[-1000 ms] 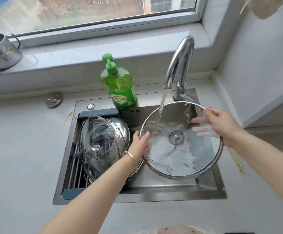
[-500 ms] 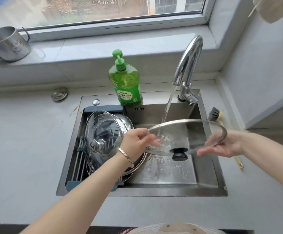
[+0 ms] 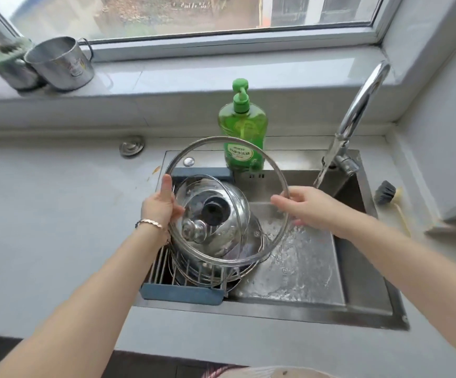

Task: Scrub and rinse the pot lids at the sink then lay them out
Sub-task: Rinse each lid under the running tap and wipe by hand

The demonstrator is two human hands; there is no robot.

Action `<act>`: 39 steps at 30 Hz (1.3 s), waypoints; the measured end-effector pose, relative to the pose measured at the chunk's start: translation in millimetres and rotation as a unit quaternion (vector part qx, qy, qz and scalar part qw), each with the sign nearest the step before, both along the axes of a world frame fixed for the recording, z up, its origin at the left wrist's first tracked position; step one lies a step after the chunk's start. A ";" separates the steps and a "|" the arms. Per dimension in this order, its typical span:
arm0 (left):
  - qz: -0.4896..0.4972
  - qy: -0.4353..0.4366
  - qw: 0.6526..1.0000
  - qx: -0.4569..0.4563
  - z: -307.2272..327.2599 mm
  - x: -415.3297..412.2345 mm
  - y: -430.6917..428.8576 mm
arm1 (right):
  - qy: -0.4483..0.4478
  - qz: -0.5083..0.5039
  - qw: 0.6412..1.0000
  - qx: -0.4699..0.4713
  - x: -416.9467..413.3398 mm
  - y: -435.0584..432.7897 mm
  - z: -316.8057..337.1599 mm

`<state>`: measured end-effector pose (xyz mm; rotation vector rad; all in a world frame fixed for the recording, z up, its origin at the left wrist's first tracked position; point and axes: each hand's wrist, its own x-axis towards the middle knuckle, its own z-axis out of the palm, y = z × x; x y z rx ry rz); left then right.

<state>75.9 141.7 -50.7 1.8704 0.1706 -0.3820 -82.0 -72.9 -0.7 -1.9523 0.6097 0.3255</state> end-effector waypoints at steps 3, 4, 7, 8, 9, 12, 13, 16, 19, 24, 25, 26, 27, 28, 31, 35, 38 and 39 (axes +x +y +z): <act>-0.005 0.057 0.997 0.046 -16.5 18.4 12.6 | -0.100 -0.102 0.960 0.241 22.6 44.5 -11.6; -0.008 0.078 0.996 0.051 -25.9 22.4 16.0 | -0.127 -0.127 0.942 0.283 29.1 58.8 -15.6; -0.050 0.095 0.988 0.111 -48.3 25.3 25.3 | -0.149 -0.191 0.923 0.300 43.6 91.9 -34.1; -0.063 0.098 0.984 0.132 -52.6 24.9 27.8 | -0.144 -0.213 0.919 0.298 46.4 98.5 -42.1; -0.070 0.102 0.982 0.142 -52.9 22.1 29.0 | -0.140 -0.232 0.915 0.298 48.0 103.7 -49.2; -0.094 0.073 0.983 0.141 -53.5 11.2 29.0 | -0.136 -0.253 0.913 0.291 49.4 117.1 -67.5; -0.108 0.058 0.983 0.139 -52.7 6.6 28.1 | -0.134 -0.252 0.915 0.284 50.1 122.2 -72.7; -0.153 0.006 0.980 0.129 -56.8 -4.9 26.5 | -0.113 -0.250 0.918 0.287 54.5 137.1 -87.9; -0.183 -0.006 0.970 0.158 -62.1 -16.4 23.8 | -0.074 -0.216 0.944 0.237 56.6 146.6 -99.7; -0.187 -0.005 0.957 0.222 -65.8 -24.8 18.6 | 0.003 -0.004 0.993 -0.120 53.5 128.0 -87.4; -0.184 -0.007 0.954 0.236 -64.7 -25.6 16.6 | 0.007 0.044 0.979 -0.199 52.3 121.1 -81.9; -0.182 -0.009 0.949 0.256 -63.2 -26.7 14.8 | -0.003 0.070 0.970 -0.233 50.5 113.8 -76.4; -0.180 -0.018 0.942 0.283 -61.0 -28.8 12.6 | -0.017 0.083 0.969 -0.233 47.7 106.4 -72.1; -0.181 -0.033 0.933 0.310 -58.1 -32.0 9.4 | -0.034 0.083 0.974 -0.207 42.1 98.5 -68.8; -0.230 -0.143 0.899 0.343 -49.2 -50.5 -8.8 | -0.033 -0.027 0.998 -0.047 17.1 69.5 -75.5; -0.345 -0.428 0.771 0.322 -61.8 -77.0 -32.5 | 0.114 -0.210 0.967 0.087 -15.2 30.0 -142.4; -0.377 -0.520 0.683 0.349 -79.2 -76.4 -43.0 | 0.244 -0.236 0.919 0.201 -25.9 29.8 -190.3; -0.372 -0.529 0.672 0.360 -81.4 -74.4 -45.1 | 0.271 -0.232 0.905 0.233 -24.7 34.0 -203.3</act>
